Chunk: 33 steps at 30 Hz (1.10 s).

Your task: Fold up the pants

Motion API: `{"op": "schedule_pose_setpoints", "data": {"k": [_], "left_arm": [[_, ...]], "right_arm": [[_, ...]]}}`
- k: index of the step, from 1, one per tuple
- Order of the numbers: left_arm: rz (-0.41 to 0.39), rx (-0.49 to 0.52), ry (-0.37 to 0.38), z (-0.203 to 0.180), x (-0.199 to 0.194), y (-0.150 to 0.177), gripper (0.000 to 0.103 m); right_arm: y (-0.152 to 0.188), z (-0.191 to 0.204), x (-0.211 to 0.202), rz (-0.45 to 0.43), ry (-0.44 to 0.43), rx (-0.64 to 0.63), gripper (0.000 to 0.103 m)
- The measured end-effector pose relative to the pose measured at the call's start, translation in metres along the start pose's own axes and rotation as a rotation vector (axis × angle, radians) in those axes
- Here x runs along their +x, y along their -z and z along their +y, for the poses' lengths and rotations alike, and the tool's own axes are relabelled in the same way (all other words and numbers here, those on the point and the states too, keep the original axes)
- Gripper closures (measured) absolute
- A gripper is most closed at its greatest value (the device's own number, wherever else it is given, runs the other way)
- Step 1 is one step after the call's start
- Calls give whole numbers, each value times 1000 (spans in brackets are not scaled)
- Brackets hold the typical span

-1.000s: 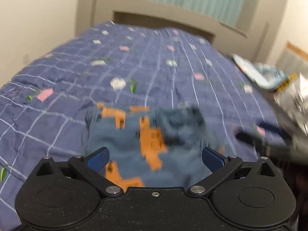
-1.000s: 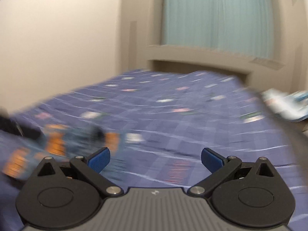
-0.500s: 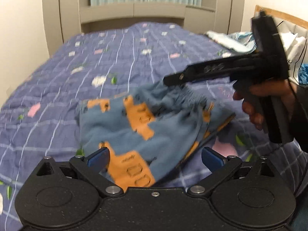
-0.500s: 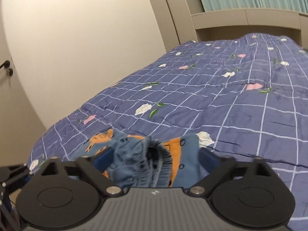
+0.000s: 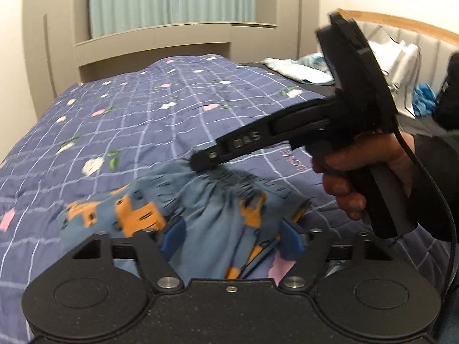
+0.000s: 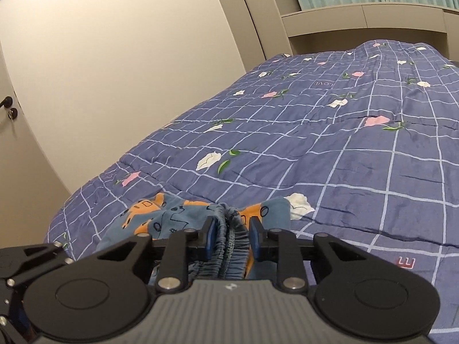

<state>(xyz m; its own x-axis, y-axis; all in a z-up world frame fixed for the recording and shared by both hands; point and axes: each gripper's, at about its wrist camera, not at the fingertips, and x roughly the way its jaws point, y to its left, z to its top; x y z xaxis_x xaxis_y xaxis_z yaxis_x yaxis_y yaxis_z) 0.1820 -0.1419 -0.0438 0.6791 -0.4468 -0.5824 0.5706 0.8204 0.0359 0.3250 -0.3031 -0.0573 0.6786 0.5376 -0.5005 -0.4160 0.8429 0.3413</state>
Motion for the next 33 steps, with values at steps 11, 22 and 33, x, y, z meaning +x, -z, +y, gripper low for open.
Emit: {"op": "schedule_pose_setpoints", "data": {"k": [11,22,33], "left_arm": [[24,49,-42,-4,20,-7,85],[-12,23,12,-10,11,-22,82],[0,-195,-124,36,-38,-20,9]], "right_arm": [[5,-8,5,-11,-23,21,82],[-9,7,-35,-81,50,-19,90],[6,24,-34,-88,245,-90,31]]}}
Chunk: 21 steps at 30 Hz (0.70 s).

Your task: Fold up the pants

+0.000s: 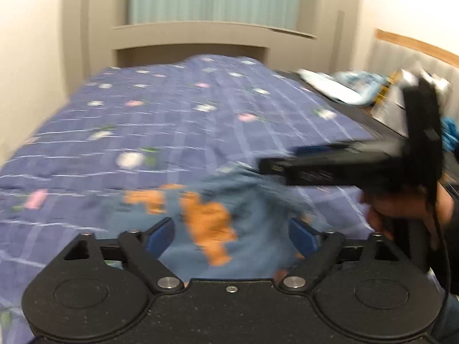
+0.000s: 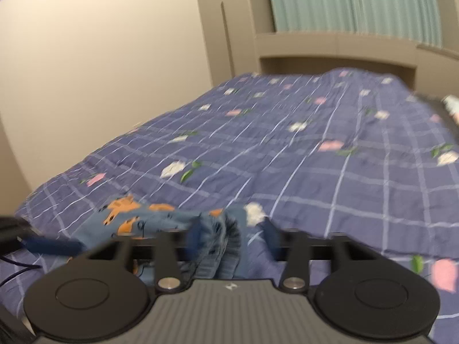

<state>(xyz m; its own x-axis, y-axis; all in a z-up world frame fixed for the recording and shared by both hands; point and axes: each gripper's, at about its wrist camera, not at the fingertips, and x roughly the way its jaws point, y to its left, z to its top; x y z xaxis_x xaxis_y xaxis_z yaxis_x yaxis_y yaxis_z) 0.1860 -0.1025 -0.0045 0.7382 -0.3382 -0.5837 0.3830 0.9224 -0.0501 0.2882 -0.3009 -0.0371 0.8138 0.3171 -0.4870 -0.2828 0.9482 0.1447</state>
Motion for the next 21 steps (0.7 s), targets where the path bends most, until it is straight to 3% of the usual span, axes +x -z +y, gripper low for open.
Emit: {"op": "schedule_pose_setpoints", "data": {"k": [1,3,7,11,21], "left_arm": [[-8,-20,-33,7,-6,0,2],[-28,-71,-108,24,-16,1,1],[25,-126,-241,52,-11,4,1],[66,-125,-311,60,4,10,1],[162,-11,-324,42,38,36,1]], "right_arm": [[0,5,-4,-22,20,-9,27],[2,13,-10,-52,58,-28,12],[13,35,-15,-82,156,-87,4],[26,54,-21,-109,190,-138,0],[46,58,-15,-46,285,-200,0]]}}
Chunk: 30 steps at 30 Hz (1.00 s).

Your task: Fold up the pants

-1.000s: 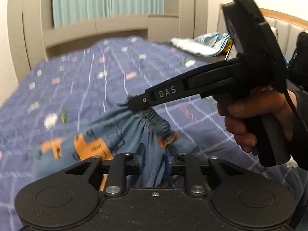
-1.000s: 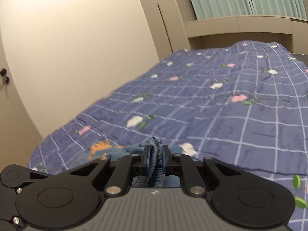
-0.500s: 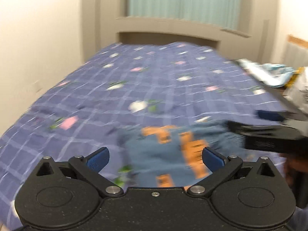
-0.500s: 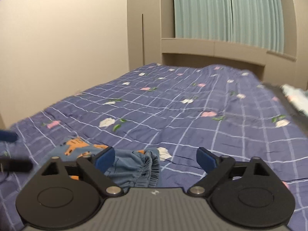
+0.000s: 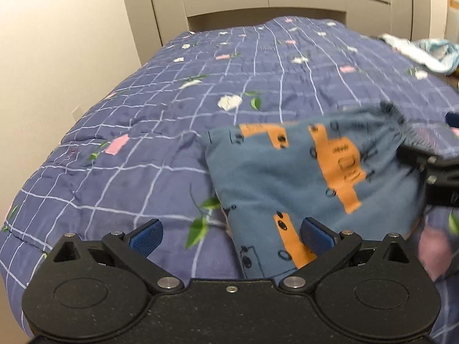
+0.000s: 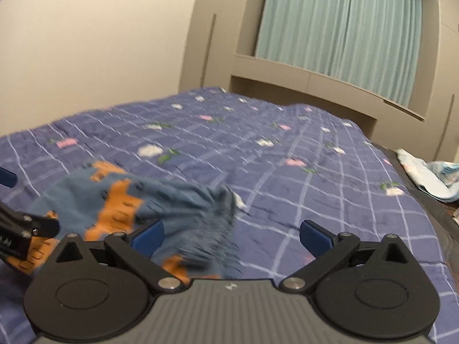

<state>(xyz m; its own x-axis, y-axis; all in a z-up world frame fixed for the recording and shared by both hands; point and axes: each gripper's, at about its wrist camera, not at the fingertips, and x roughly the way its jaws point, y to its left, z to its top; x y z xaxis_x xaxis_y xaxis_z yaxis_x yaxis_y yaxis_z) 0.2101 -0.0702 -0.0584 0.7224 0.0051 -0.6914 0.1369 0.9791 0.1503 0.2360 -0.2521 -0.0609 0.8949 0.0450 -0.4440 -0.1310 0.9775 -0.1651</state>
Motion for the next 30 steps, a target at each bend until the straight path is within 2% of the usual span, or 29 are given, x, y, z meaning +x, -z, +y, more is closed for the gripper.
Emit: {"op": "schedule_pose_setpoints", "data": {"k": [5,9,13,16,21,25,30], "left_arm": [[-1,-21,39,8,-4,-3,1],[-38,-122,70,25,-7,-27,1],[-89,-154,15,29,11,-56,1],[-71,-152,-14,26,39,-67,1],[-10,-177,-22,24,72,-62,1],[-22,-197,-17,26,81,-54,0],[-43,-186,-38,21,84,-51,0]], "right_arm": [[8,-14,-3,17,-14,18,0],[-7,-19,-7,-33,-41,-8,0],[-30,-10,15,-57,-68,-34,0],[-39,1,42,-39,-75,-67,0],[-29,6,74,29,-27,-87,0],[-19,-8,86,62,-81,12,0],[-15,-17,92,82,-127,71,0]]}}
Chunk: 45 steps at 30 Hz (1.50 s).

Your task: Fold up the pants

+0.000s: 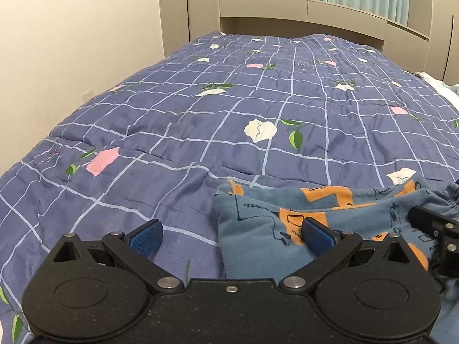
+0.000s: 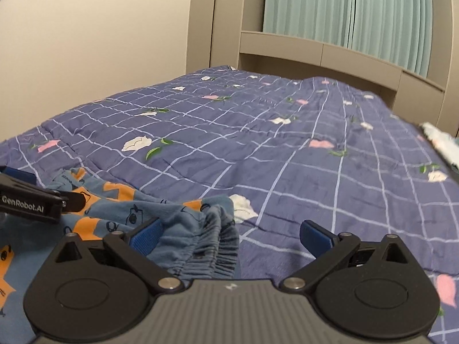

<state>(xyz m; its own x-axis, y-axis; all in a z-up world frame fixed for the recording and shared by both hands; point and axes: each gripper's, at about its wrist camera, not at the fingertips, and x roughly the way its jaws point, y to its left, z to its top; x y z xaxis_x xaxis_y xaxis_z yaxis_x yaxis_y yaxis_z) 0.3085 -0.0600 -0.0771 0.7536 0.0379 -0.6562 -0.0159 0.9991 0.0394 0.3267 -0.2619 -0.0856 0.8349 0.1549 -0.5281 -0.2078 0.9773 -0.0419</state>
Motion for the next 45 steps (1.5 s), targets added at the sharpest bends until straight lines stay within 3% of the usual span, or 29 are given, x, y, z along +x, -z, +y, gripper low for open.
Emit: {"op": "schedule_pose_setpoints", "data": {"k": [11,33,38,45], "left_arm": [[-32,3,-17,-3,-1,5,0],[-40,3,-29,-4,-3,7,0],[-33,4,-21,-3,-27,0,1],[-27,12,28,-4,-73,16,1]], "right_arm": [[3,-7,1,8,-42,57,0],[5,-3,1,5,-29,49,0],[1,-5,-10,-8,-41,57,0],[10,-6,-60,-59,-39,87,0]]}}
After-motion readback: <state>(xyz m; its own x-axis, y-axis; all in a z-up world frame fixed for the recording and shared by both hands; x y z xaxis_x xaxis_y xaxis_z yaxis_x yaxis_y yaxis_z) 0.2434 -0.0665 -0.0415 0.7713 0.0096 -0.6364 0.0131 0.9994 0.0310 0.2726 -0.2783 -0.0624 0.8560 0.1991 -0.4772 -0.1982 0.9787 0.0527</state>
